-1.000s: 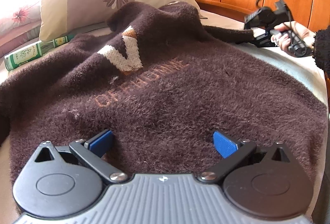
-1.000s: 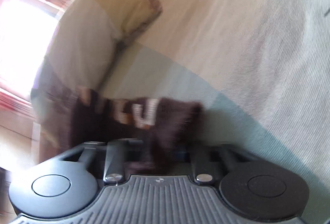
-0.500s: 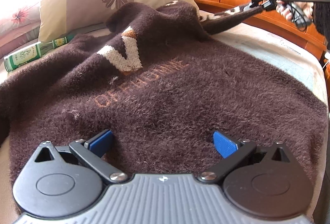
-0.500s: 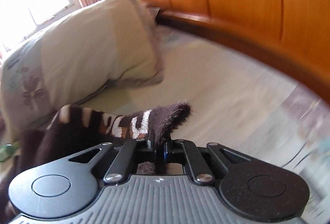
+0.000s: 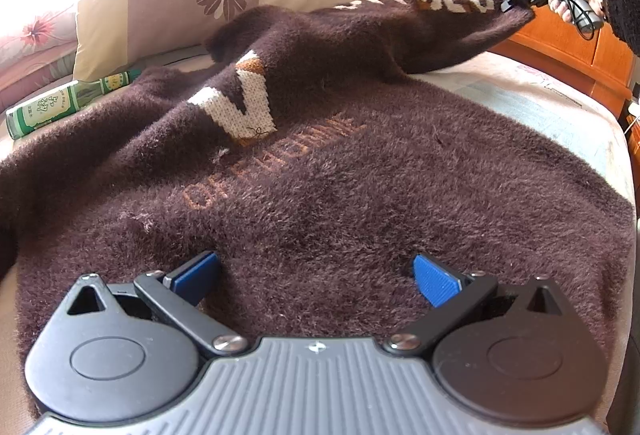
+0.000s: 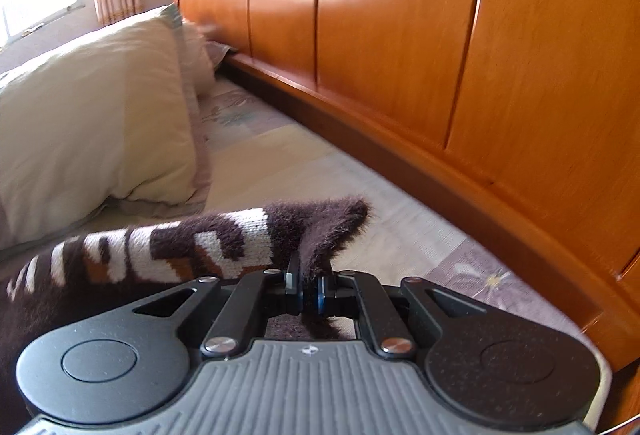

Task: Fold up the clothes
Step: 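Grasp the striped sleeve cuff with the right gripper and stretch it outward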

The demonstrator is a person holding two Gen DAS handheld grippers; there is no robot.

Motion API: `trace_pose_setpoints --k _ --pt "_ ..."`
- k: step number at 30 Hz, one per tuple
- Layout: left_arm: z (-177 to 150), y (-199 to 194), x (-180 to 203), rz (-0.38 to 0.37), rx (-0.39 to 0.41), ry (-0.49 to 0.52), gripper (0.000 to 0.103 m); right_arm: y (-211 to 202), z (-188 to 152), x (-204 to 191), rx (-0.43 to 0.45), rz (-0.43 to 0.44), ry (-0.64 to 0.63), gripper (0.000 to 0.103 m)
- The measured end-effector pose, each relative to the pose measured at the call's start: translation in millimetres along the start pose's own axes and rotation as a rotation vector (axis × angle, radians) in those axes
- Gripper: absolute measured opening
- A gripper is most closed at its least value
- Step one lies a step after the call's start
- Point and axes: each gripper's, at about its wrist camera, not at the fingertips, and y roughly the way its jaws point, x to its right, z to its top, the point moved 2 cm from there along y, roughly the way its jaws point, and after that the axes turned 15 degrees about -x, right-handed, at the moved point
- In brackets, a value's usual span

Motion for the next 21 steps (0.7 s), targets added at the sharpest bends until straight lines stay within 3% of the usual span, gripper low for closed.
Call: trace_pose_setpoints --k 15,17,19,21 --pt "0 0 -1 -0.004 0.002 -0.001 0.102 -17 25 10 0.049 -0.116 0.007 0.007" --pt "1 0 -1 -0.004 0.002 -0.001 0.102 -6 24 8 0.027 -0.128 0.011 0.009" --pt "1 0 -1 -0.004 0.001 0.0 0.102 -1 20 6 0.031 -0.15 0.026 0.019" --pt "2 0 -1 -0.007 0.0 0.0 0.102 0 15 3 0.041 -0.128 0.046 0.02"
